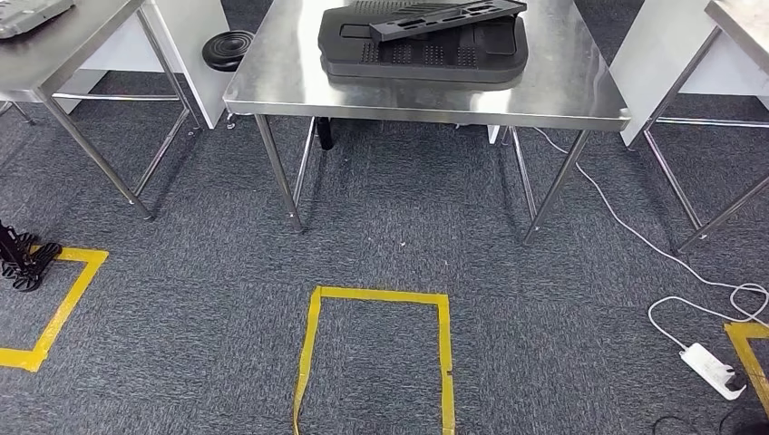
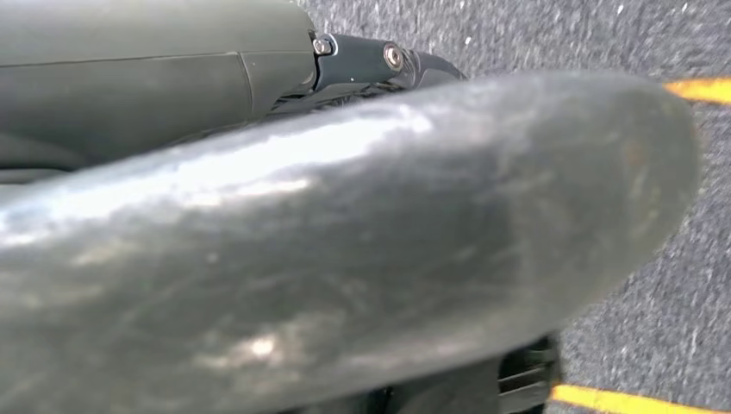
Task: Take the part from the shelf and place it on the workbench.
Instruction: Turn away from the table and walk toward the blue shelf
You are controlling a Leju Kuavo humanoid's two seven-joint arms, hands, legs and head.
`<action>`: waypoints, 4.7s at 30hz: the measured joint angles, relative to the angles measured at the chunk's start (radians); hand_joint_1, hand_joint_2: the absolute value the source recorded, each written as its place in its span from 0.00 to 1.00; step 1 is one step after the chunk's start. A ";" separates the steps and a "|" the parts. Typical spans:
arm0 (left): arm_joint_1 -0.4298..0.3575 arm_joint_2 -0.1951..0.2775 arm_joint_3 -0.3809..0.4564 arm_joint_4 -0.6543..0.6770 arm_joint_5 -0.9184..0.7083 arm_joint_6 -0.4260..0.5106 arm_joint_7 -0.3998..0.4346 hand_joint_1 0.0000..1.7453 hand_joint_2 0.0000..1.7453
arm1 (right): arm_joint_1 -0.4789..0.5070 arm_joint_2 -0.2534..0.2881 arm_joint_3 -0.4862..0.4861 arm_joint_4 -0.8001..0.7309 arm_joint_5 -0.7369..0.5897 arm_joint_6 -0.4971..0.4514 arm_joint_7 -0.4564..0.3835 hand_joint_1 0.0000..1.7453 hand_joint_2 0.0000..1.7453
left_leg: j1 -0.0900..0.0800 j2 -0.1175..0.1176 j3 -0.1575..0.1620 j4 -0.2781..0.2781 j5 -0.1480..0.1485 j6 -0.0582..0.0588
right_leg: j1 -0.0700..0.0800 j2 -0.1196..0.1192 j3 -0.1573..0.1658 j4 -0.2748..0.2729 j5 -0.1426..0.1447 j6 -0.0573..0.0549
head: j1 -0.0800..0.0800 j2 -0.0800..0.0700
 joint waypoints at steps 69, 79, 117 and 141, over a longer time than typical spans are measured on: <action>-0.002 -0.011 0.000 0.007 0.004 0.021 -0.002 0.00 0.00 | -0.009 -0.014 0.002 0.018 0.142 -0.057 -0.007 0.00 0.00 | 0.025 -0.012 0.047 -0.292 0.259 0.023 | -0.027 0.004 -0.045 0.143 -0.105 0.089 | 0.007 0.000; 0.005 -0.006 0.000 0.008 0.005 0.022 -0.002 0.00 0.00 | -0.011 -0.011 0.002 0.021 0.152 -0.061 -0.009 0.00 0.00 | 0.029 -0.004 -0.019 -0.090 0.111 -0.023 | -0.018 -0.013 -0.008 0.035 -0.020 0.020 | -0.009 0.000; 0.001 0.035 -0.019 0.008 -0.012 0.037 0.007 0.00 0.00 | -0.015 -0.020 -0.022 0.023 0.207 -0.033 0.085 0.00 1.00 | -0.006 0.035 0.105 -0.182 0.129 0.004 | 0.008 -0.053 -0.010 0.035 -0.012 0.015 | -0.017 0.000; 0.004 0.026 -0.024 0.008 -0.028 0.111 -0.003 0.00 0.00 | -0.012 -0.014 -0.021 0.024 0.221 -0.035 0.086 0.00 1.00 | -0.016 -0.022 -0.021 -0.008 0.047 0.013 | 0.002 -0.019 -0.006 0.024 -0.010 -0.004 | -0.022 0.000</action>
